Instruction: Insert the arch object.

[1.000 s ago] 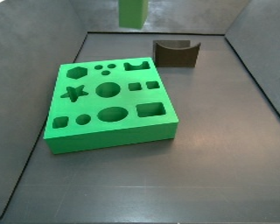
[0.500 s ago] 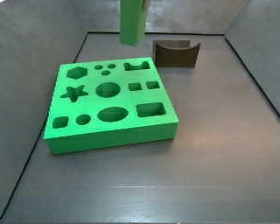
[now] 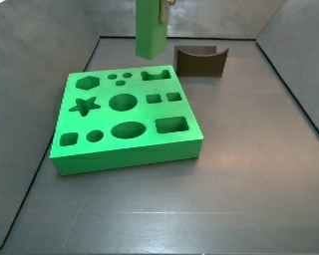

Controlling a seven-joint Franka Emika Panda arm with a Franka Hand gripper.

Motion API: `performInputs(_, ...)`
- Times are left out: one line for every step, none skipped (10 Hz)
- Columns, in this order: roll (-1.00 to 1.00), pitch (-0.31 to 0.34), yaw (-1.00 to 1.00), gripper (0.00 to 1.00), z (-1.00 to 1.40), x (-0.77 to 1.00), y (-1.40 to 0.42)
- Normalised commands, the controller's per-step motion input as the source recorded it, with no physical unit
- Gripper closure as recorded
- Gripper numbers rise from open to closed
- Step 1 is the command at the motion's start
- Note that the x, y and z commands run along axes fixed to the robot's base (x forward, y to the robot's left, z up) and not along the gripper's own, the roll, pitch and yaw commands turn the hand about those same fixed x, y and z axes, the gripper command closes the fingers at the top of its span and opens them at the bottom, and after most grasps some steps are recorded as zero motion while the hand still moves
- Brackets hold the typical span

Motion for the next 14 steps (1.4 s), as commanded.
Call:
performInputs(0.00, -0.019, -1.00, 1.00, -0.08, 0.00, 0.00)
performInputs(0.00, 0.000, -1.00, 1.00, -0.27, 0.00, 0.00)
performInputs(-0.05, -0.034, -1.00, 1.00, -0.43, 0.00, 0.00)
performInputs(-0.01, 0.000, -1.00, 1.00, -0.53, 0.00, 0.00)
performInputs(0.00, 0.000, -1.00, 1.00, -0.51, 0.00, 0.00)
performInputs(-0.03, 0.000, -1.00, 1.00, -0.43, 0.00, 0.00)
performInputs(-0.06, 0.000, -1.00, 1.00, -0.32, 0.01, 0.00)
performInputs(-0.03, 0.000, -1.00, 1.00, -0.25, 0.01, 0.00)
performInputs(0.00, 0.000, -0.98, 1.00, -0.12, 0.04, 0.00)
performInputs(-0.03, 0.000, -0.88, 1.00, 0.00, 0.19, 0.07)
performInputs(-0.09, 0.000, -0.78, 1.00, -0.01, 0.32, 0.11)
performInputs(-0.08, 0.000, -0.45, 1.00, -0.16, 0.13, 0.15)
performInputs(0.00, -0.079, -0.13, 1.00, -0.46, -0.01, 0.00)
performInputs(-0.03, -0.117, -0.10, 1.00, -0.50, -0.10, -0.05)
